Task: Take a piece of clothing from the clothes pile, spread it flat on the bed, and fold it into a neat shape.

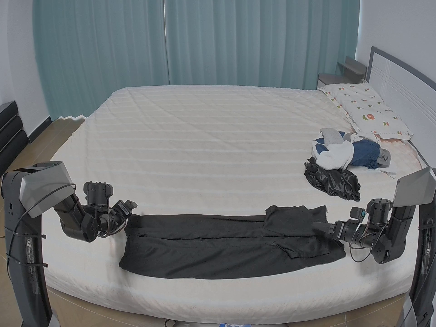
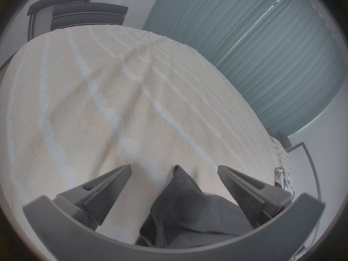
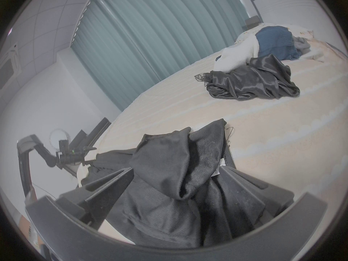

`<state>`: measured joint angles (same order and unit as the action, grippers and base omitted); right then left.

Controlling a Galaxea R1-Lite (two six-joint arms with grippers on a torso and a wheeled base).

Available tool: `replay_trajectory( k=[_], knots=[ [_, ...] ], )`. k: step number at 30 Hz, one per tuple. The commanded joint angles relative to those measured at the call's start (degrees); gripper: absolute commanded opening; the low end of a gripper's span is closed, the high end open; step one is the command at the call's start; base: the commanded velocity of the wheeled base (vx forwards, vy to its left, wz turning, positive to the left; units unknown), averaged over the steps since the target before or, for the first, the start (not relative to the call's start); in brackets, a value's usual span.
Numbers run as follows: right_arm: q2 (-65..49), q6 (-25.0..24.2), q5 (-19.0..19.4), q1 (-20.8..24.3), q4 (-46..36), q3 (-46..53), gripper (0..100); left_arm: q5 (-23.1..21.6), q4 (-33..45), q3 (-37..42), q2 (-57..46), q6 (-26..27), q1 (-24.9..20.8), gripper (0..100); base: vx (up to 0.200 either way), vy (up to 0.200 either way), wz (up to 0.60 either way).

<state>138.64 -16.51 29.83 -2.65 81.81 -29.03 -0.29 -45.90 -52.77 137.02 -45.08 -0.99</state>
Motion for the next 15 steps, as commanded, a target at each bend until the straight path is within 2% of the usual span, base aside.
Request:
replay_trajectory(
  k=[1, 4, 6, 15],
  knots=[
    [-6.9, -8.5, -0.8, 1.0, 0.1, 2.8, 100, -3.8, 0.5, 6.2, -8.0, 0.0, -0.3, 100, 0.000, 0.000, 0.00],
    [-9.4, -14.3, -3.0, 2.7, 0.0, 4.0, 100, -4.7, 0.7, 7.9, -9.6, 0.1, -1.0, 100, 0.000, 0.000, 0.00],
    [-10.1, -18.4, -6.5, 4.2, -0.2, 4.4, 100, -4.5, 1.2, 8.7, -9.4, 0.2, -2.4, 100, 0.000, 0.000, 0.00],
    [-8.9, -29.9, -17.4, 13.2, -3.0, 4.4, 100, -4.5, 2.1, 8.8, -8.2, 0.3, -2.9, 100, 0.000, 0.000, 0.00]
  ],
)
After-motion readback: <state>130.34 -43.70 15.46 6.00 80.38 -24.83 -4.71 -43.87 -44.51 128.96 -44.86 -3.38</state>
